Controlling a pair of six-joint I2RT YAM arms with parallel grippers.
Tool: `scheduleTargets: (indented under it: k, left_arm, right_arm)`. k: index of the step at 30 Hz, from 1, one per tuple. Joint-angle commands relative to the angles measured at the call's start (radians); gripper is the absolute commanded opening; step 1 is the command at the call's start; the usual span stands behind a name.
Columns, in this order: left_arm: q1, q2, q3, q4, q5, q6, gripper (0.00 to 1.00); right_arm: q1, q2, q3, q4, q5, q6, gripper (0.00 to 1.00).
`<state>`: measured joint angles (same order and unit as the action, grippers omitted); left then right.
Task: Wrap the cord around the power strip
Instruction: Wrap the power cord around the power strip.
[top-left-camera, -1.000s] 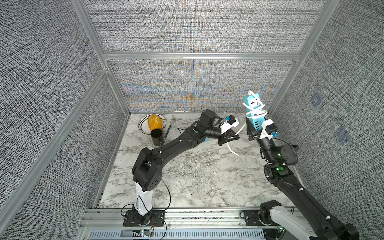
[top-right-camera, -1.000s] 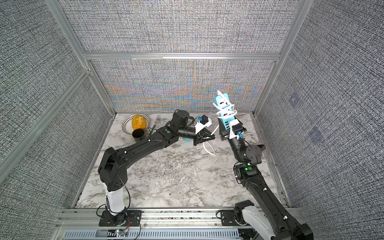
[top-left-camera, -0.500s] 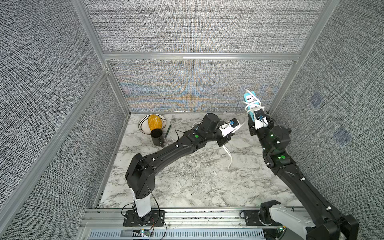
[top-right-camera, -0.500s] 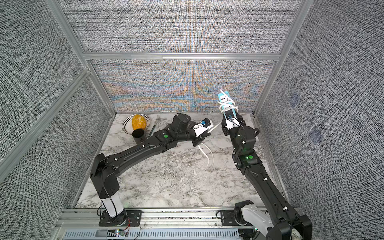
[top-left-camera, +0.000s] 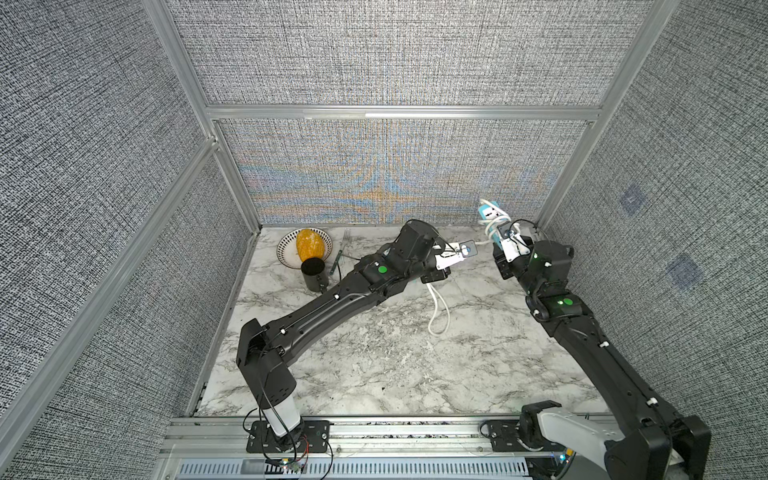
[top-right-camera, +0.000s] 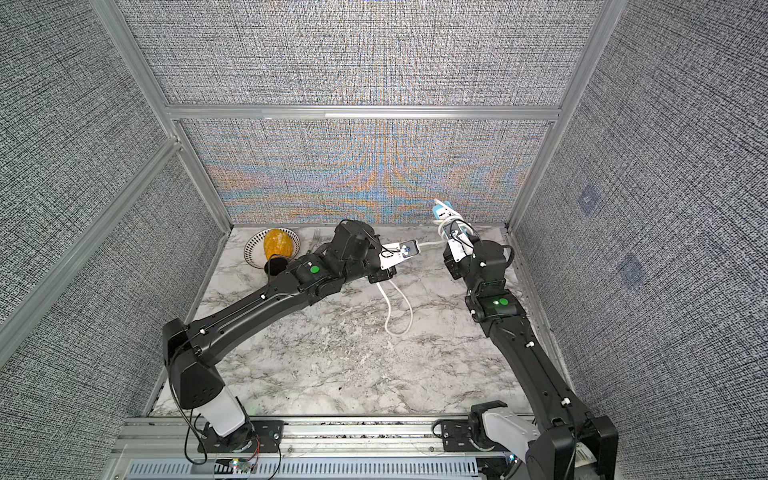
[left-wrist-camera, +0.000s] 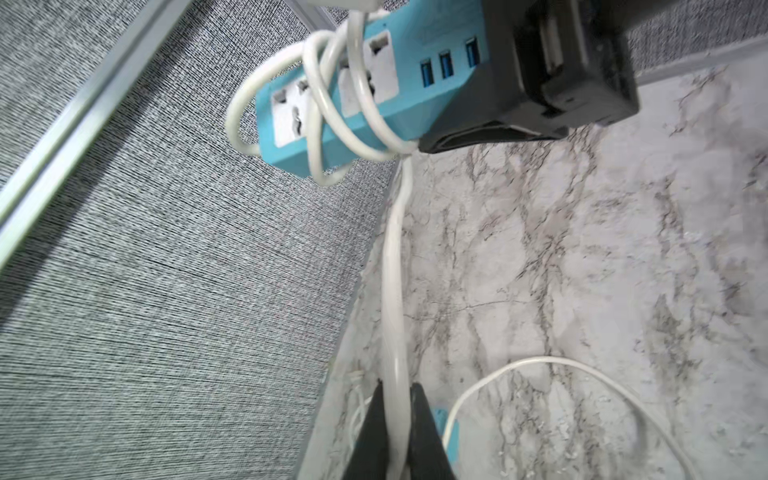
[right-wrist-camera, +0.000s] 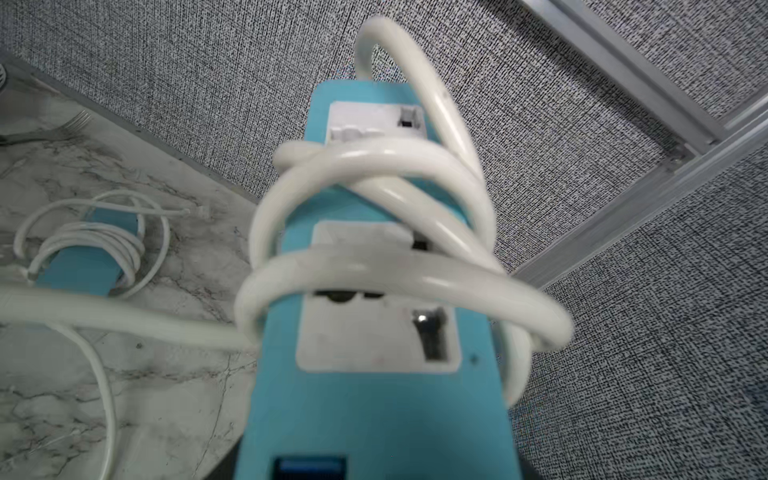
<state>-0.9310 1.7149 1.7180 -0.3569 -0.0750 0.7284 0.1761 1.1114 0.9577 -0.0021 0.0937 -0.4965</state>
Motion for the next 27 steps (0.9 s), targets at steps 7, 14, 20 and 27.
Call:
scheduleTargets:
  k: [7,14,20,27]
  left_arm:
    - [0.036,0.063,0.217,-0.071,0.051,0.299,0.07]
    - [0.090,0.109,0.375,-0.259,0.333,0.363,0.07]
    - [0.139,0.133,0.428,-0.343,0.585,0.326,0.11]
    - [0.148,0.171,0.431,-0.376,0.683,0.256,0.15]
  right_arm:
    - [0.001,0.013,0.027,-0.282,-0.341,-0.116,0.00]
    - [0.005,-0.045,0.008,-0.426,-0.884,-0.319,0.00]
    - [0.004,-0.108,-0.054,-0.266,-1.271,-0.247,0.00]
    - [0.008,-0.171,-0.094,0.105,-1.424,0.025,0.00]
